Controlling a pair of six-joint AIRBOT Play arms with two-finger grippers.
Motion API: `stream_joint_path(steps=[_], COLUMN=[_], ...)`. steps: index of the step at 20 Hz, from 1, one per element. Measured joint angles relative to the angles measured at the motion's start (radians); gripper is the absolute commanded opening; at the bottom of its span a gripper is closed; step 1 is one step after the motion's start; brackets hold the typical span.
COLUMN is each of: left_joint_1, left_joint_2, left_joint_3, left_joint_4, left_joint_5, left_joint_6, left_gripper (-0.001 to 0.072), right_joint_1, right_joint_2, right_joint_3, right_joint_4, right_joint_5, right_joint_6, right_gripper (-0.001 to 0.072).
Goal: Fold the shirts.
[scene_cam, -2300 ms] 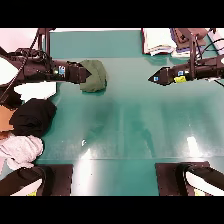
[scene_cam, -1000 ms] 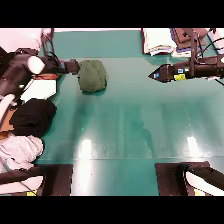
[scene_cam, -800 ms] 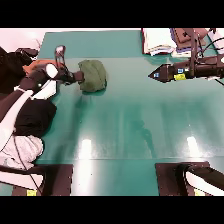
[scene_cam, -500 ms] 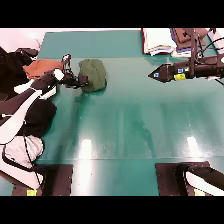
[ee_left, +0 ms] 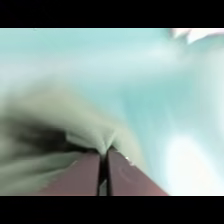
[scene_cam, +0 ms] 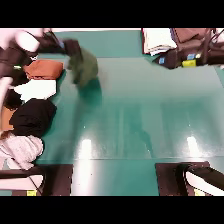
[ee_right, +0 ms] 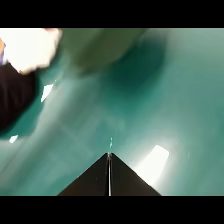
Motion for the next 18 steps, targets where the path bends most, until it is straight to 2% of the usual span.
stream_joint_path(steps=[4, 7, 8, 9, 10, 14, 18], left_joint_1=[-0.089, -0.208, -0.25, -0.298, -0.347, -0.454, -0.314], left_joint_2=[0.185, 0.218, 0.212, 0.199, 0.18, 0.118, 0.121], left_joint_3=[0.032, 0.022, 0.01, -0.003, -0.015, -0.038, -0.048], left_joint_4=[0.034, 0.056, 0.06, 0.062, 0.053, 0.018, 0.076], left_joint_5=[-0.056, -0.141, -0.168, -0.186, -0.194, -0.184, -0.191], left_joint_6=[0.041, 0.053, 0.057, 0.064, 0.072, 0.086, 0.019], left_gripper=[0.0019, 0.0022, 0.0046, 0.0334, 0.0567, 0.0567, 0.0568], right_joint_1=[-0.027, -0.077, -0.096, -0.111, -0.126, -0.163, -0.16], right_joint_2=[0.0, 0.001, 0.001, 0.001, 0.001, 0.001, 0.002], right_joint_3=[0.165, 0.27, 0.298, 0.318, 0.334, 0.359, 0.34], right_joint_4=[-0.002, -0.002, -0.002, -0.002, -0.002, -0.002, 0.002], right_joint_5=[-0.01, 0.005, 0.012, 0.023, 0.037, 0.095, 0.118], right_joint_6=[0.0, 0.015, 0.027, 0.037, 0.042, 0.06, 0.063], right_gripper=[0.0017, 0.0018, 0.0017, 0.0017, 0.0017, 0.0018, 0.0017])
